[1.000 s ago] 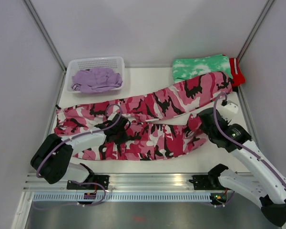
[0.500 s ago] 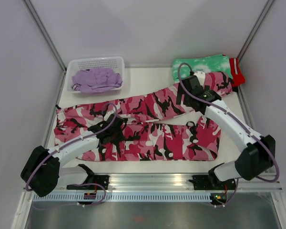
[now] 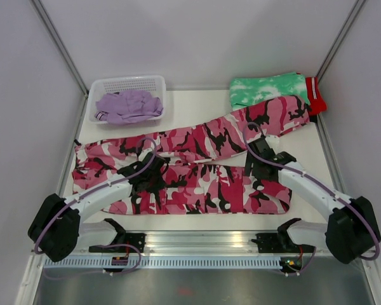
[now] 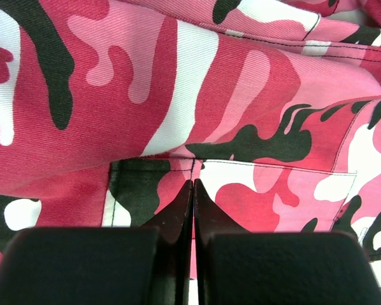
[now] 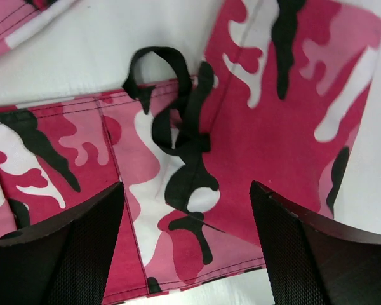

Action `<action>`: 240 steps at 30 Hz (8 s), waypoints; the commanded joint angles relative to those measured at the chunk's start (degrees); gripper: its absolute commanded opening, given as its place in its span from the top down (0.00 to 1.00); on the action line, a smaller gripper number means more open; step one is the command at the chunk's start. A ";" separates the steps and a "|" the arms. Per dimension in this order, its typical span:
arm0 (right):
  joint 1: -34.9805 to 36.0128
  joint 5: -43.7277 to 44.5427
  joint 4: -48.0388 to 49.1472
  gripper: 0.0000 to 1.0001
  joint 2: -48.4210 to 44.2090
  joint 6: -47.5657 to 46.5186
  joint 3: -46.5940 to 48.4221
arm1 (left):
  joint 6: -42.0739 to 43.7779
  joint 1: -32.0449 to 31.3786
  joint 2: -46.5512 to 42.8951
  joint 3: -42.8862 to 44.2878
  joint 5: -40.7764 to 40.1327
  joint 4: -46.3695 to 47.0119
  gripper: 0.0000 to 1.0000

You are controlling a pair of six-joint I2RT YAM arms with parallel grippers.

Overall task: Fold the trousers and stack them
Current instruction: Flatten the trousers out

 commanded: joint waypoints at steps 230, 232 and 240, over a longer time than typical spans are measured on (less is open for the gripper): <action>-37.11 -23.73 38.92 0.93 12.54 -9.71 -1.08 | 25.72 -2.29 29.80 39.09 6.81 10.49 0.98; -37.02 -21.89 39.63 1.00 15.34 -8.65 -0.47 | 23.97 -3.70 36.57 45.16 6.98 9.61 0.98; -37.11 -17.05 44.29 1.00 23.88 -7.24 2.08 | 20.44 -8.17 51.52 57.56 3.75 3.90 0.98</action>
